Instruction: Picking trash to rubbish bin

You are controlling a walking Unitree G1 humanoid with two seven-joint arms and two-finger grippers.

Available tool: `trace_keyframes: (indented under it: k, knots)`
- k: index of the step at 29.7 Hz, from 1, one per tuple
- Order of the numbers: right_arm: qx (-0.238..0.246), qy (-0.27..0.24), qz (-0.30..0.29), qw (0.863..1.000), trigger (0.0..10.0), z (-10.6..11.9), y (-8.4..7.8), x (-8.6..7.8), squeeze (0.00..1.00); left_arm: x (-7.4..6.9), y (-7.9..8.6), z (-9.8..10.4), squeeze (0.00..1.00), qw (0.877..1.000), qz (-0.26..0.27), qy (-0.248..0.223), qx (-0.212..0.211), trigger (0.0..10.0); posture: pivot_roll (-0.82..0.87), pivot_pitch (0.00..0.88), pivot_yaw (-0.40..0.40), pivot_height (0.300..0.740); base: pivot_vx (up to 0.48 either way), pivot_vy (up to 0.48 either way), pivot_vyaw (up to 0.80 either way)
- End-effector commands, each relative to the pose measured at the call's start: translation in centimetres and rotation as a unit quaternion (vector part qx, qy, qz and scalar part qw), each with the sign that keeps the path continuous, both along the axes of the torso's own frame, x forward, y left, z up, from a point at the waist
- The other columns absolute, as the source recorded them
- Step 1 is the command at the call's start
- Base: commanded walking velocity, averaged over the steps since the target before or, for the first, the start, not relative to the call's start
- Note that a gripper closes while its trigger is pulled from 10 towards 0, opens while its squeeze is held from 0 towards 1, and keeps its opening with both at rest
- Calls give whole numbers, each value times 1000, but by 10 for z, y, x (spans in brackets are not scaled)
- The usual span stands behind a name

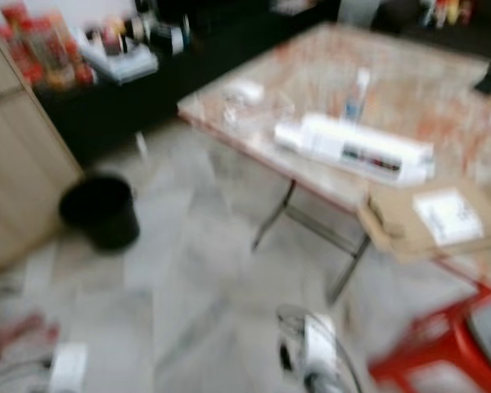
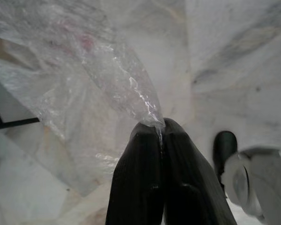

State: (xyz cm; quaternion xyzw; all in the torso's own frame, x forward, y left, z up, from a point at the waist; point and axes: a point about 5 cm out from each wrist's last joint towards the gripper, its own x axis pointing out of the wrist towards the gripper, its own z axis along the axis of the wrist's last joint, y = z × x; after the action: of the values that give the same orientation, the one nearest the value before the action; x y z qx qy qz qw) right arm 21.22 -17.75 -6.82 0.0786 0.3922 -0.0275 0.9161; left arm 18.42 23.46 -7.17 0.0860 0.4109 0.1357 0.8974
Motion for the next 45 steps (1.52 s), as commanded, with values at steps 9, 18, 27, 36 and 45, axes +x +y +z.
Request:
trace_keyframes:
  k: [9, 18, 27, 36, 45]
  knots:
    - [7, -8, 27, 1000, 10000, 1, 13, 4, 0, -8, 11, -1, 0, 1000, 16, 11, 8, 10000, 77, 146, -2, 740, 308, 0, 236]
    - [11, -6, 28, 1000, 10000, 1, 14, 3, 0, -9, 10, -2, 0, 1000, 16, 12, 7, 10000, 73, 140, -7, 740, 309, 0, 800]
    - [8, -8, 34, 999, 10000, 2, 13, 4, 0, -9, 8, -3, 0, 1000, 17, 12, 6, 10000, 74, 124, -9, 740, 308, 0, 776]
    - [12, -10, 24, 1000, 10000, 2, 12, 5, 0, -9, 7, -3, 0, 1000, 17, 11, 5, 10000, 77, 107, -8, 740, 308, 0, 0]
    - [13, -9, 24, 1000, 10000, 2, 13, 5, 0, -9, 10, -2, 0, 1000, 17, 10, 8, 10000, 81, 113, -8, 740, 308, 0, 0]
